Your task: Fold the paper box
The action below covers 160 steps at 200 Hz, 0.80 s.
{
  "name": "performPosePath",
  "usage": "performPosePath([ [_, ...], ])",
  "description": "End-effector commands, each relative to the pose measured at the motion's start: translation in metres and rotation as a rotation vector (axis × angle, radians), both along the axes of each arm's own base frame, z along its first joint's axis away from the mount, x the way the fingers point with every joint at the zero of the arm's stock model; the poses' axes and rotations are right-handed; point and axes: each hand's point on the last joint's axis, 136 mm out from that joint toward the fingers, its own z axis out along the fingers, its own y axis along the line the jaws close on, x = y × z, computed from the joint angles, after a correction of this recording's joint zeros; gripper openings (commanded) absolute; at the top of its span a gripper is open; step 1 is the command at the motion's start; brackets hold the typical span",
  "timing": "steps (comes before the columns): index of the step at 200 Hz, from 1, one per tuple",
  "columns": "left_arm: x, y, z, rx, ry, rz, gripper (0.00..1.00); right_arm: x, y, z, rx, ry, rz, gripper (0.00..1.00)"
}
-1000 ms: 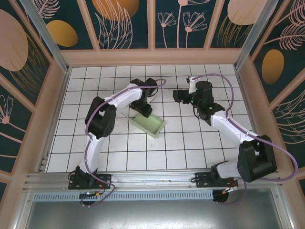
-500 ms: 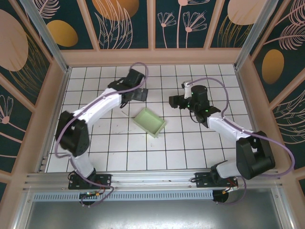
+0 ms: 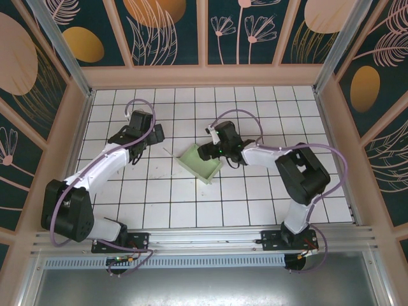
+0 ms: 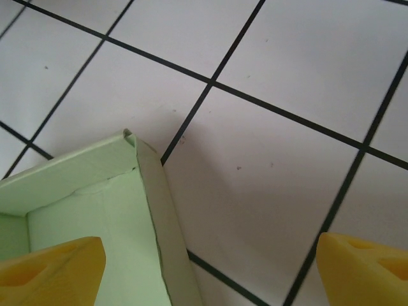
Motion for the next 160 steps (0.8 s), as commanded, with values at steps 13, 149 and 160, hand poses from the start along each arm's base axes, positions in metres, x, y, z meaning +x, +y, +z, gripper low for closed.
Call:
performPosePath([
  [13, 0.005, -0.01, -0.001, -0.058, -0.032, -0.031, 0.98, 0.018, -0.021, -0.004, -0.053, 0.013, -0.163, 0.84],
  [149, 0.019, -0.052, -0.01, -0.182, -0.035, -0.203, 0.99, -0.009, -0.165, 0.022, 0.208, 0.033, -0.55, 0.72],
  [160, 0.018, -0.053, -0.01, -0.188, -0.041, -0.207, 0.98, -0.012, -0.168, 0.012, 0.204, 0.068, -0.548, 0.65],
])
